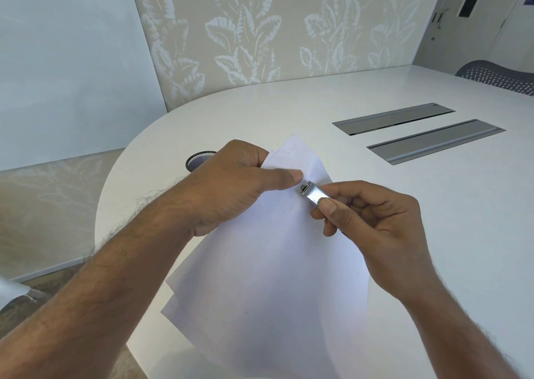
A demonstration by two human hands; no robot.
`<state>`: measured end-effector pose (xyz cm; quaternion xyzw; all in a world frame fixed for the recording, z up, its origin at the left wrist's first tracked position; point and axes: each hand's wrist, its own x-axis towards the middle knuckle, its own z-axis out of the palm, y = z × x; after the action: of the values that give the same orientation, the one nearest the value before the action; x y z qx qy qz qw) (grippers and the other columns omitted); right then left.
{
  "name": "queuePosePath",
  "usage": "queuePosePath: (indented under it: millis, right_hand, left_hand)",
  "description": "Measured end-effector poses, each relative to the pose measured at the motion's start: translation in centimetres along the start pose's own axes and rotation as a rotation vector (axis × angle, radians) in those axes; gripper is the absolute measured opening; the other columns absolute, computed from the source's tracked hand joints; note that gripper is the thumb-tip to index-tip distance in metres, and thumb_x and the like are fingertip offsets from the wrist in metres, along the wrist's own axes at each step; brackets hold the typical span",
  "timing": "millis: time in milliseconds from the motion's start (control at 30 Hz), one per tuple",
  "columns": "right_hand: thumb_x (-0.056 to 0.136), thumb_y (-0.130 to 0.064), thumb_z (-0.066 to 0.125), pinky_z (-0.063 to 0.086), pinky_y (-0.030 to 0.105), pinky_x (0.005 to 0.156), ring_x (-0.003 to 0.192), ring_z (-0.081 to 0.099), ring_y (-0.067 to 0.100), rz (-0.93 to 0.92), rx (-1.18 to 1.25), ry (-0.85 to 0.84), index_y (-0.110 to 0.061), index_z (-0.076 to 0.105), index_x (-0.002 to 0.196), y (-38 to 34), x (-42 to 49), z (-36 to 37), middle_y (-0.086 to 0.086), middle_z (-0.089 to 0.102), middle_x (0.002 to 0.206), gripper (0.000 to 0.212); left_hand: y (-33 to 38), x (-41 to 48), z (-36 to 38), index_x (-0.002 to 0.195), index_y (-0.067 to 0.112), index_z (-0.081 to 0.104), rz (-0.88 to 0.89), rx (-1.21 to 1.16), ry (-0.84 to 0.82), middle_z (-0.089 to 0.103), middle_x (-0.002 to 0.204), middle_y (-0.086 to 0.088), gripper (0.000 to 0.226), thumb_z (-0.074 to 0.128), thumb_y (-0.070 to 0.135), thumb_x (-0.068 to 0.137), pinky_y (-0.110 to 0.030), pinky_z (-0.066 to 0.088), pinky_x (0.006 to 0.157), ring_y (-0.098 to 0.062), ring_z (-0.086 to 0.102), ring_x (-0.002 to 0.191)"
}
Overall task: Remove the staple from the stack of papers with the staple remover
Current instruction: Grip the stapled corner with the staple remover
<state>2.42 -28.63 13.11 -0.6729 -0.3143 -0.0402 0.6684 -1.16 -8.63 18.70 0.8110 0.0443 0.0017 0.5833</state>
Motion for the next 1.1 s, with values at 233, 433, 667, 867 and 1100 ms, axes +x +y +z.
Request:
queuePosePath:
  millis: [233, 433, 667, 867, 1100]
  right_hand:
    - [0.085, -0.010, 0.065, 0.044, 0.012, 0.053, 0.052, 0.060, 0.014, 0.034, 0.057, -0.013, -0.010, 0.075, 0.088, -0.3, 0.1, 0.1, 0.008, 0.073, 0.070, 0.011]
    - [0.085, -0.020, 0.065, 0.040, 0.019, 0.049, 0.052, 0.054, 0.020, 0.187, 0.174, -0.048, -0.011, 0.077, 0.085, -0.2, 0.4, -0.3, 0.011, 0.072, 0.069, 0.015]
    - [0.077, -0.023, 0.069, 0.044, 0.024, 0.050, 0.054, 0.052, 0.023, 0.456, 0.473, -0.085, -0.009, 0.075, 0.078, -0.5, 0.6, -0.3, 0.014, 0.068, 0.068, 0.015]
    - [0.075, -0.022, 0.070, 0.043, 0.023, 0.049, 0.044, 0.048, 0.016, 0.815, 0.904, -0.143, -0.002, 0.069, 0.087, -0.7, 0.9, -0.3, 0.013, 0.059, 0.067, 0.023]
    - [0.082, -0.024, 0.062, 0.040, 0.021, 0.052, 0.043, 0.047, 0.009, 0.853, 1.103, -0.209, 0.000, 0.074, 0.091, -0.4, 1.4, -1.7, 0.005, 0.058, 0.069, 0.028]
  left_hand:
    - [0.1, -0.4, -0.1, 0.091, -0.011, 0.071, 0.036, 0.013, -0.046, 0.063, 0.084, -0.011, 0.042, 0.078, 0.029, 0.082, -0.037, 0.039, 0.078, -0.020, 0.056, 0.078]
    - [0.2, -0.8, -0.4, 0.100, -0.021, 0.064, 0.063, 0.068, -0.062, 0.061, 0.086, -0.027, 0.064, 0.076, 0.035, 0.073, -0.042, 0.036, 0.077, -0.027, 0.051, 0.081]
    - [-0.6, -0.5, -0.7, 0.102, -0.018, 0.067, 0.084, 0.073, -0.071, 0.064, 0.094, -0.043, 0.058, 0.075, 0.033, 0.076, -0.043, 0.038, 0.078, -0.029, 0.052, 0.084]
    - [-0.8, -0.3, -0.5, 0.100, -0.016, 0.067, 0.085, 0.051, -0.060, 0.062, 0.110, -0.047, 0.055, 0.074, 0.033, 0.076, -0.044, 0.043, 0.080, -0.029, 0.058, 0.086]
    - [-1.3, -0.1, -1.1, 0.101, -0.013, 0.069, 0.064, 0.107, -0.053, 0.064, 0.105, -0.046, 0.058, 0.076, 0.038, 0.074, -0.045, 0.042, 0.077, -0.032, 0.058, 0.082]
